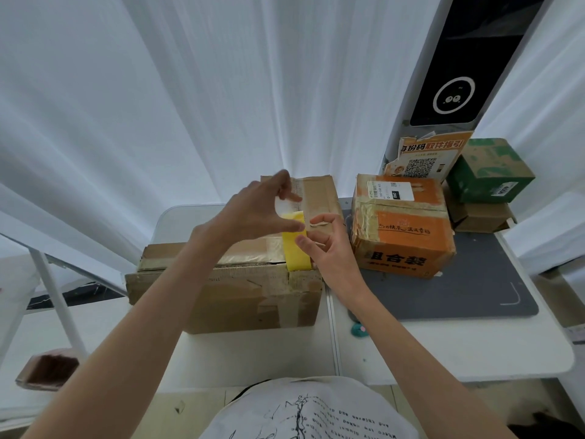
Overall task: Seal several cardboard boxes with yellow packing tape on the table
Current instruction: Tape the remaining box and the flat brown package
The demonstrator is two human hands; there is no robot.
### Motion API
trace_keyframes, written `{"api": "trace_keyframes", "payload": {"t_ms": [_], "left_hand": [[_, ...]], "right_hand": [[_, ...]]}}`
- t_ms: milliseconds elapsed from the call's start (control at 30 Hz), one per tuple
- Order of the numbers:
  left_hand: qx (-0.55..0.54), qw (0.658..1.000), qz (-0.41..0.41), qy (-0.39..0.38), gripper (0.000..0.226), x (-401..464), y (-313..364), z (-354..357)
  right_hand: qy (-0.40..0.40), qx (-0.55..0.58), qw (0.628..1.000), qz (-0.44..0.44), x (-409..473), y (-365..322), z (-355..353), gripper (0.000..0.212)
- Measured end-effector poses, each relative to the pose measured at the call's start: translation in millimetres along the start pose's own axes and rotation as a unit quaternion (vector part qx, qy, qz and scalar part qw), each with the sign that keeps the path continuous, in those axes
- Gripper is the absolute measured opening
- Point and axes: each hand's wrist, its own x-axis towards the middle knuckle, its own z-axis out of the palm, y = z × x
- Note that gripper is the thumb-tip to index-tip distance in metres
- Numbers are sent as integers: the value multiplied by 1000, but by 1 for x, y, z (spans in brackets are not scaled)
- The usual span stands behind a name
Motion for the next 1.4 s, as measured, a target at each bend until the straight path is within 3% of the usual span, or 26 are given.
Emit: {"api": "trace_keyframes", "payload": {"t_ms": [333,800,933,1033,1133,1400], "left_hand": [[73,997,4,38,54,-7,6,12],[88,993,15,82,44,-19,8,18],[25,996,-7,85,54,-21,0,16],[-7,1000,-20,20,69,-23,-9,14],[-41,999,-28,-18,69,-25,-15,18],[32,999,-14,33,67,-28,-9,24]], "right_hand": [[10,2,1000,-12,0,0,2,36],[12,-23,1000,-18,1,-2,3,35],[8,-107,994,-37,7,-5,-1,48],[-10,-169,985,-22,11,-13,-4,53],[-25,-214,976,-28,11,-22,-6,49],[16,-288,951,-109,10,-22,-10,39]]}}
